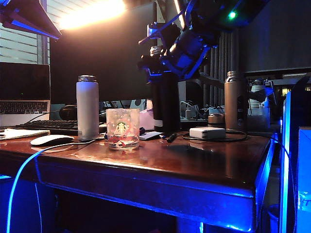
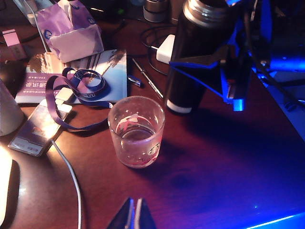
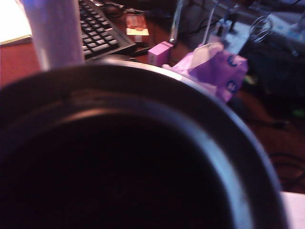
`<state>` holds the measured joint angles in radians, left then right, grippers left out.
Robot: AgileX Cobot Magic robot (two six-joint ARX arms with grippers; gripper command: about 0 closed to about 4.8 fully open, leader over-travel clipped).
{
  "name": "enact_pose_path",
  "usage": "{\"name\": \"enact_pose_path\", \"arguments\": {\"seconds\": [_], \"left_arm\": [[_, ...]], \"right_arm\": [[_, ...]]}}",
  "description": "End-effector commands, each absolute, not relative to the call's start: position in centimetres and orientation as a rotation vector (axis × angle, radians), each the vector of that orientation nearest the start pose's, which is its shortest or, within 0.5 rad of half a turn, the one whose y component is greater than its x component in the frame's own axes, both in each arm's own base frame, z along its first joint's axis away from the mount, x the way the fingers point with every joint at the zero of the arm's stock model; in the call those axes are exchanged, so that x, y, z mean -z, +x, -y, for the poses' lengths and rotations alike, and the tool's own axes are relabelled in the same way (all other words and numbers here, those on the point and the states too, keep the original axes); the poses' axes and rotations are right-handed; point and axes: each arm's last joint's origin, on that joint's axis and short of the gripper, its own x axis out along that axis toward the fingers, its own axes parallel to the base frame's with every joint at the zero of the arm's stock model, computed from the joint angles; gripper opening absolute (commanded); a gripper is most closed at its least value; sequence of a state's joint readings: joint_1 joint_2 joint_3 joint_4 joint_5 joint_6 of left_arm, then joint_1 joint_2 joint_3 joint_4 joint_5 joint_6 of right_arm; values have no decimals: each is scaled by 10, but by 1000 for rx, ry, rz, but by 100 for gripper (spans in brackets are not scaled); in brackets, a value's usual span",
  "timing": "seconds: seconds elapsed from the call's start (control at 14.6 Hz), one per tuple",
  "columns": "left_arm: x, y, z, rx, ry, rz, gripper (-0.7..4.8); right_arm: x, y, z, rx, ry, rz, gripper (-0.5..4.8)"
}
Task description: Pick up the black thermos, pour a little water from inside into the glass cup, then place the black thermos back on the table.
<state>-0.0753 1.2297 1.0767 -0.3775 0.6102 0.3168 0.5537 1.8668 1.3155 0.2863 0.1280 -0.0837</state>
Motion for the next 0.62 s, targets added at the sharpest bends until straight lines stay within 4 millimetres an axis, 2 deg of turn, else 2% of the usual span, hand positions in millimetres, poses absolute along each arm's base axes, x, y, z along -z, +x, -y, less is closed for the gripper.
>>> {"name": "enact_pose_path", "arguments": {"seconds": [0.07,0.21,0.62], "left_arm": [[-332,260,37,748,157,-386,31],[-332,260,37,748,157,-385,31],[-332,260,37,747,157,-383,31]], "right_arm": [[-263,365,-224,-488,-95,-238,234],[-258,364,-223,-490,-114,-291,234],[-257,364,-224,-513,-126,-291,245]]}}
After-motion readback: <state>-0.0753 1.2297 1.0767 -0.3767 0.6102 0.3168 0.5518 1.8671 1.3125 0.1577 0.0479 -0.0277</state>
